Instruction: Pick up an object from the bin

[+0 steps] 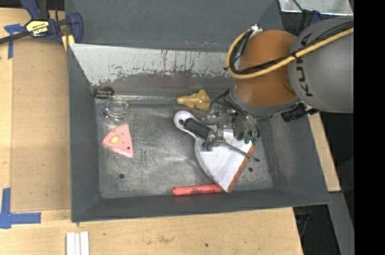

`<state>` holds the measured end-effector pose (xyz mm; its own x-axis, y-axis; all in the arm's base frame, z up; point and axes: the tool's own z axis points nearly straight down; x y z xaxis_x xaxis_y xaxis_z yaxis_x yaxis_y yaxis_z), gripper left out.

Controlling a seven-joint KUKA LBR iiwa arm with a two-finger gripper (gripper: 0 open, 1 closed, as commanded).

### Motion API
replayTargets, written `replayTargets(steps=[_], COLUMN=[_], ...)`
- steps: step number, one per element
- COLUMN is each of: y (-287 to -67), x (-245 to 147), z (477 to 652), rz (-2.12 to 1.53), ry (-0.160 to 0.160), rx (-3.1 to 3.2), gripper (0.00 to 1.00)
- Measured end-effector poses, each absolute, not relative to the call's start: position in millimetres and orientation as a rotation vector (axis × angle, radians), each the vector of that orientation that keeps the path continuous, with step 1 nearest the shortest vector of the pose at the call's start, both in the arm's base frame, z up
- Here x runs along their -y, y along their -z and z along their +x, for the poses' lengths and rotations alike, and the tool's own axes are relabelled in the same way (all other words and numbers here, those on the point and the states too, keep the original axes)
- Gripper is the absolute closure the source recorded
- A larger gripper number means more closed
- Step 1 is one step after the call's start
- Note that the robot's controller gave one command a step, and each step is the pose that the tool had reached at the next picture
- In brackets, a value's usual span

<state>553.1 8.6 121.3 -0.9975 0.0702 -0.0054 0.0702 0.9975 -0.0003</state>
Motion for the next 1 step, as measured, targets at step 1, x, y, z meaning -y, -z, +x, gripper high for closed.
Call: replayTargets(steps=[1], y=[-127.7], x=[-8.6], z=[552.2], rz=[0.111], ry=[0.001], rx=[-3.139], gripper=[1.00])
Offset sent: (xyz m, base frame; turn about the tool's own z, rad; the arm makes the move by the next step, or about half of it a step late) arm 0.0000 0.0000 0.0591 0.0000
